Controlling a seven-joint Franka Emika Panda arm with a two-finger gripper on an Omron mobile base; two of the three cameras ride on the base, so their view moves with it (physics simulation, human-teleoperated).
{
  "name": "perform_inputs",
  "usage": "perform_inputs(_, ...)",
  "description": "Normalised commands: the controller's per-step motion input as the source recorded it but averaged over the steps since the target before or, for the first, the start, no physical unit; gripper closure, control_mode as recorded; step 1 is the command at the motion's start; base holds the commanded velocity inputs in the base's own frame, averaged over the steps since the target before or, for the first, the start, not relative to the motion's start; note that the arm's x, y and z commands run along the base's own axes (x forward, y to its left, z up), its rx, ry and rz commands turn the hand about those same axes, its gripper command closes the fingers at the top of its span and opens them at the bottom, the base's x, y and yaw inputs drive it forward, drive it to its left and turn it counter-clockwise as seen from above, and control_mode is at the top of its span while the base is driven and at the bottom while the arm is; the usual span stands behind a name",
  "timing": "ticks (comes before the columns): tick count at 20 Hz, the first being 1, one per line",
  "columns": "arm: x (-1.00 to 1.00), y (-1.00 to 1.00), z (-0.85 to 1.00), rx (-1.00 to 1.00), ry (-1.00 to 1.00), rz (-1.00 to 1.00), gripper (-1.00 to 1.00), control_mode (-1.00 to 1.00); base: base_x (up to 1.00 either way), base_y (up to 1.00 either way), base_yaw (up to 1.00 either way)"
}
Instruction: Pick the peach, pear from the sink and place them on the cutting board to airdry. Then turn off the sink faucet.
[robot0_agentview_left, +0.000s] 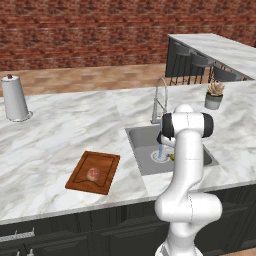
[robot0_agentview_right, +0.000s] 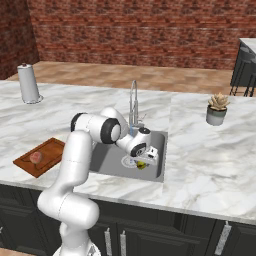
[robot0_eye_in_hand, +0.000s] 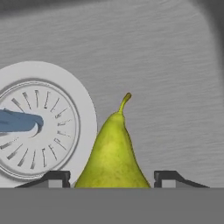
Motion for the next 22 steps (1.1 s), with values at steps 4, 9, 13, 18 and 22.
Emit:
perform_inputs(4,0.00,-0.06,-0.03,0.00,0.00,0.00,1.00,-1.00,0.00,0.00,0.00)
perform_inputs(9,-0.01,-0.05,0.00,0.00,0.00,0.00,1.00,-1.00,0.00,0.00,0.00)
perform_inputs(13,-0.08,0.00,0.14,0.00,0.00,0.00,1.00,-1.00,0.00,0.00,0.00)
perform_inputs(18,-0.18,-0.02,0.26,0.00,0.00,0.00,1.00,-1.00,0.00,0.00,0.00)
perform_inputs(22,-0.19,0.00,0.38,0.00,0.00,0.00,1.00,-1.00,0.00,0.00,0.00)
